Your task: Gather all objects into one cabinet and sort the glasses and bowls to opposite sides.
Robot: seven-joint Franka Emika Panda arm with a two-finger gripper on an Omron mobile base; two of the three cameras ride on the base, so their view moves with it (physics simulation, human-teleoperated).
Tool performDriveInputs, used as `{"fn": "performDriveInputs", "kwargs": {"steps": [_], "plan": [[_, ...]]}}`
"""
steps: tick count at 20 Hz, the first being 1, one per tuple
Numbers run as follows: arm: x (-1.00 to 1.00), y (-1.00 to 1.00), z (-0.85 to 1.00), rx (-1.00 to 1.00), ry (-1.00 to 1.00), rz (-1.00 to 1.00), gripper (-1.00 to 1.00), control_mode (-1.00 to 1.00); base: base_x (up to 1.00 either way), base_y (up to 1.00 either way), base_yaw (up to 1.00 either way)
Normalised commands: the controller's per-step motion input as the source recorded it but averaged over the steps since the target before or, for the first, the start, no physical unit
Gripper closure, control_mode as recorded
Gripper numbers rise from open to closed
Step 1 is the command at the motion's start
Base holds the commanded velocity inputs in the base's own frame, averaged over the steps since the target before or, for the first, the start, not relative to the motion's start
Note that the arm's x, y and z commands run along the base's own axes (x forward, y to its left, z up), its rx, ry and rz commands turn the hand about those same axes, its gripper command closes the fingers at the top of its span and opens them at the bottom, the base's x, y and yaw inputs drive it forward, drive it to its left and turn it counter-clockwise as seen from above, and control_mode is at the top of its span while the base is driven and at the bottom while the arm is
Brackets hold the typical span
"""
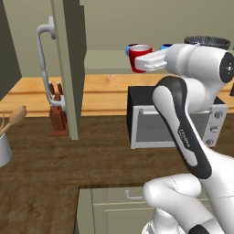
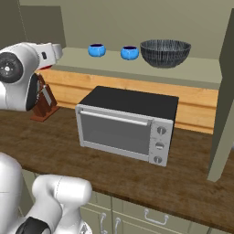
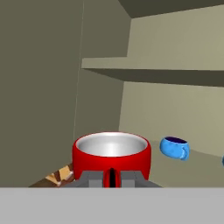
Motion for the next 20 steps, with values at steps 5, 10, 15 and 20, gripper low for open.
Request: {"fn": "performDriveInputs", "kwargs": {"steps": [5,10,15,20], "plan": [[0.61,0.03,-0.05,0.0,0.0,0.0,1.0,-1.0,0.0,0.0,0.0],[0.62,0.0,-0.08,0.0,0.0,0.0,1.0,-1.0,0.0,0.0,0.0],[0.43,0.03,-0.13,0.0,0.0,0.0,1.0,-1.0,0.0,0.0,0.0],[0.38,0.08,-0.2,0.0,0.0,0.0,1.0,-1.0,0.0,0.0,0.0]]}}
